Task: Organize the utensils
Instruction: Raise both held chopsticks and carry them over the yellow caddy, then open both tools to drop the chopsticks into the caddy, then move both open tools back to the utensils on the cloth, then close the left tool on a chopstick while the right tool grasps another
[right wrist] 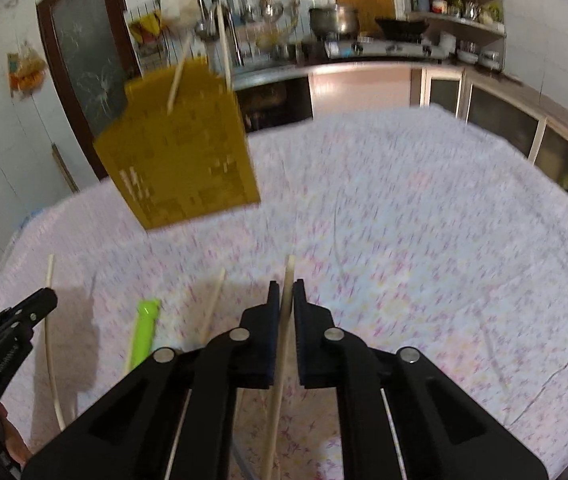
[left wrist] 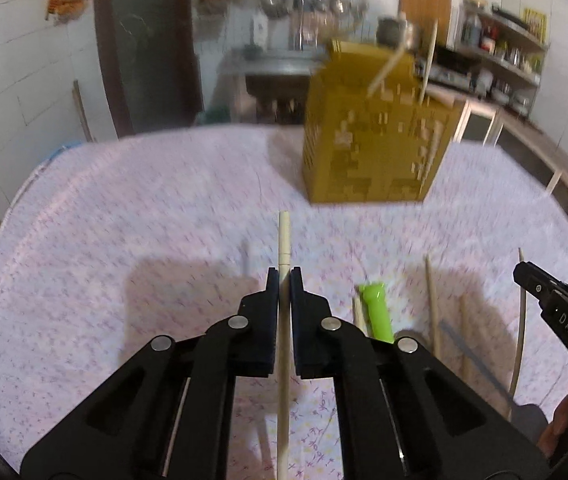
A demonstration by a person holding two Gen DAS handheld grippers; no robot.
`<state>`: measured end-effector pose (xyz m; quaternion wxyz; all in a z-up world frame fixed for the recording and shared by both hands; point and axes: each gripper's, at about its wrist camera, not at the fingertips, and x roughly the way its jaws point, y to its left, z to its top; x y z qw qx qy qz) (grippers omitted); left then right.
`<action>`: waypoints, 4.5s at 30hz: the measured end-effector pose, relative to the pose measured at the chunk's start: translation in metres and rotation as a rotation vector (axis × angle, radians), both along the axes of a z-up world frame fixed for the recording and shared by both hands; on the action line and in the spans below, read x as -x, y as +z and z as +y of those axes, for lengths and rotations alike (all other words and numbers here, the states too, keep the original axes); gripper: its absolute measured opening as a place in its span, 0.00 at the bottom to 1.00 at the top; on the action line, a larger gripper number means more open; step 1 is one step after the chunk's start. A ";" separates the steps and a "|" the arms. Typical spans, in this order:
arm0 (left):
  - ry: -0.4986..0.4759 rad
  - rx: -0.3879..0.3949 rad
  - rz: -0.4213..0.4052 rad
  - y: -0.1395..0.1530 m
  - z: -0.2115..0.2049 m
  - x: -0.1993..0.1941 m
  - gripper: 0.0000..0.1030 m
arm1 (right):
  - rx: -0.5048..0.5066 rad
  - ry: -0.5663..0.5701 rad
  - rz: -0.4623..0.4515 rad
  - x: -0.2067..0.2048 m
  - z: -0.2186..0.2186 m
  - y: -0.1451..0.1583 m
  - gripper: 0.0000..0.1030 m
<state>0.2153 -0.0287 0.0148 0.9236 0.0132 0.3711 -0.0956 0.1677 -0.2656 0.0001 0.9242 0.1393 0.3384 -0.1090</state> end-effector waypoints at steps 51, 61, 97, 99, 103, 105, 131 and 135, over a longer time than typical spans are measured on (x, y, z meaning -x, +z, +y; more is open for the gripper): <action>-0.035 0.234 -0.636 0.173 -0.072 -0.134 0.04 | 0.184 0.123 -0.663 -0.117 -0.002 0.195 0.06; -0.009 0.217 -0.483 0.097 -0.068 -0.182 0.05 | 0.198 0.176 -0.499 -0.163 0.000 0.124 0.07; 0.028 -0.021 -0.026 -0.024 0.025 0.003 0.95 | 0.158 0.122 -0.006 0.015 0.017 -0.019 0.78; 0.024 -0.025 0.000 -0.033 0.022 0.003 0.95 | 0.161 0.133 0.020 0.015 0.021 -0.027 0.78; 0.013 -0.049 0.035 -0.045 0.015 0.001 0.95 | 0.171 0.139 0.076 0.014 0.028 -0.039 0.77; 0.009 -0.048 0.062 -0.052 0.012 0.001 0.95 | 0.164 0.141 0.093 0.012 0.030 -0.042 0.77; -0.077 -0.077 0.144 -0.070 -0.032 -0.004 0.57 | 0.083 0.067 0.184 -0.014 0.038 -0.055 0.32; -0.081 -0.086 0.151 -0.069 -0.039 -0.007 0.37 | 0.082 0.065 0.180 -0.015 0.039 -0.055 0.22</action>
